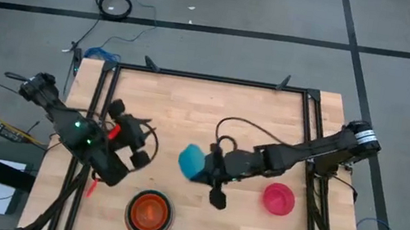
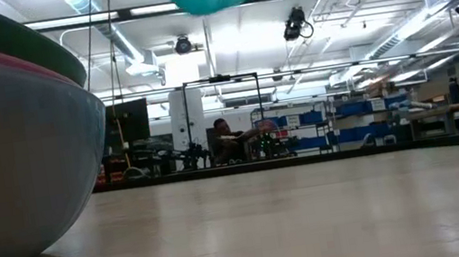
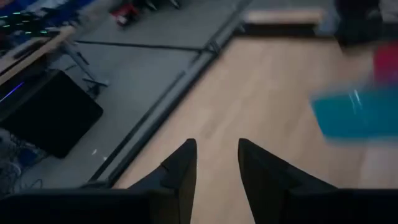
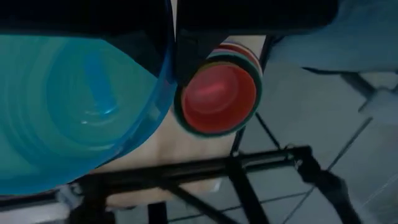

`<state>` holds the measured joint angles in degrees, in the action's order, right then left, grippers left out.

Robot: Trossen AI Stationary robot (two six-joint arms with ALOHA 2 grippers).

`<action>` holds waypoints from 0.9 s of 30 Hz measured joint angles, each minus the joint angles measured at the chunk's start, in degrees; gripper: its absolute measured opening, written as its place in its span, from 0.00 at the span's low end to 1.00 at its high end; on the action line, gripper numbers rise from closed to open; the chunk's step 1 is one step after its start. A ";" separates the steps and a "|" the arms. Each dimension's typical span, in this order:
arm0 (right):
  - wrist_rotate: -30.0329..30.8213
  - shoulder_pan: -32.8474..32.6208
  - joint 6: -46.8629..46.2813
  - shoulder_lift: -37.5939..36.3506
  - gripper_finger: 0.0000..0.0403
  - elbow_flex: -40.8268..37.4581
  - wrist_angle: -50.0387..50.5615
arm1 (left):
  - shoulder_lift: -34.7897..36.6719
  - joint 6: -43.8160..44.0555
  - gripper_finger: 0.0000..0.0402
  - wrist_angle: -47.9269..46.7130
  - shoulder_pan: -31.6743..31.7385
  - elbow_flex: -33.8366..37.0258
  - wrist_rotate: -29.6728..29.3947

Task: Nest bowls inside each other
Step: Stack the light blue bowl on top of the orange bowl

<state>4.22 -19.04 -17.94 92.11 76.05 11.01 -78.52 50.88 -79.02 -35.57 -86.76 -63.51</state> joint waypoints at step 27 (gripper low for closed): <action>-19.16 -3.35 19.24 39.10 0.00 47.11 25.53 | 3.63 -1.12 0.32 1.39 -0.04 0.00 -3.31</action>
<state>-14.95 -22.39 1.30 131.21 123.16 36.54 -74.89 49.76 -77.63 -35.62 -86.76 -66.83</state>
